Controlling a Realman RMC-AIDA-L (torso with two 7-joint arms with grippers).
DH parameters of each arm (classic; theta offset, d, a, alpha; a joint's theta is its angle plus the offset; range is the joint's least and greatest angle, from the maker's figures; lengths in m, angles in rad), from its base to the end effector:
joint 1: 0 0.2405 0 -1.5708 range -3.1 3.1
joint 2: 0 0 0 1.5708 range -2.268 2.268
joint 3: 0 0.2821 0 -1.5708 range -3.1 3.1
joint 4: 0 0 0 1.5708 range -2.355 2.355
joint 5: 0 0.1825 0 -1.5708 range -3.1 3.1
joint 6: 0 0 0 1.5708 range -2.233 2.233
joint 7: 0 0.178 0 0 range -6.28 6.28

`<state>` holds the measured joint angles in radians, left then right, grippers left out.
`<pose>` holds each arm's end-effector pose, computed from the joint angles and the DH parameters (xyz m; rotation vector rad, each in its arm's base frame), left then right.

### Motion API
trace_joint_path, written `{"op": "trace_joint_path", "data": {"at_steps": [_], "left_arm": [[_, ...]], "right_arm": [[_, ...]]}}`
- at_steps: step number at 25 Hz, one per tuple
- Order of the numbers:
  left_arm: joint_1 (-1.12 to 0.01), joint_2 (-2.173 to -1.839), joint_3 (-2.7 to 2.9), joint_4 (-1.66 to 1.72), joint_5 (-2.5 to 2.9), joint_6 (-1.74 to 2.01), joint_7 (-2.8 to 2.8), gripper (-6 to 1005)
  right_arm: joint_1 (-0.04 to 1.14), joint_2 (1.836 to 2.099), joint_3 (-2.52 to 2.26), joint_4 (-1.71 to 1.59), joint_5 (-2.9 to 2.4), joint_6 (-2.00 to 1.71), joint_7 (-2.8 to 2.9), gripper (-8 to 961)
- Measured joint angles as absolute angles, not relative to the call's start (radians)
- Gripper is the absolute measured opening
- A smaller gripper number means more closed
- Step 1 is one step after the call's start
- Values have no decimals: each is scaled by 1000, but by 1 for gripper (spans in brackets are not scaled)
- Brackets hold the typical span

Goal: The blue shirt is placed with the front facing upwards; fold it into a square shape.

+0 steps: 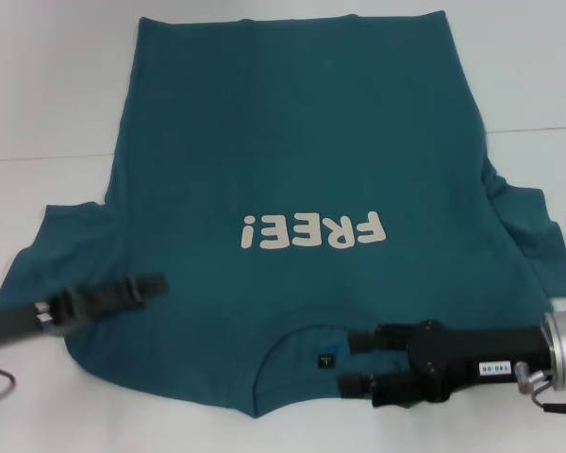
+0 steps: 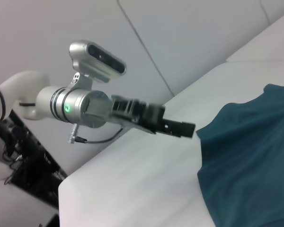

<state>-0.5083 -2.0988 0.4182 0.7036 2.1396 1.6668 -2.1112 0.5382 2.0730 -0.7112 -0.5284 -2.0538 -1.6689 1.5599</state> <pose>-0.2686 0.3217 -0.0216 -2.3301 -1.7009 -0.9371 0.2473 0.2953 -0.0656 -2.8658 1.0155 0.7898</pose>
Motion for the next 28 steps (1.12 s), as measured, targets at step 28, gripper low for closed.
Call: {"op": "trace_joint_path", "data": {"at_steps": [28], "left_arm": [[-533, -2075, 327, 696, 2150, 1231, -2363, 844]], "right_arm": [[589, 2023, -692, -623, -2059, -1649, 2017, 945]]}}
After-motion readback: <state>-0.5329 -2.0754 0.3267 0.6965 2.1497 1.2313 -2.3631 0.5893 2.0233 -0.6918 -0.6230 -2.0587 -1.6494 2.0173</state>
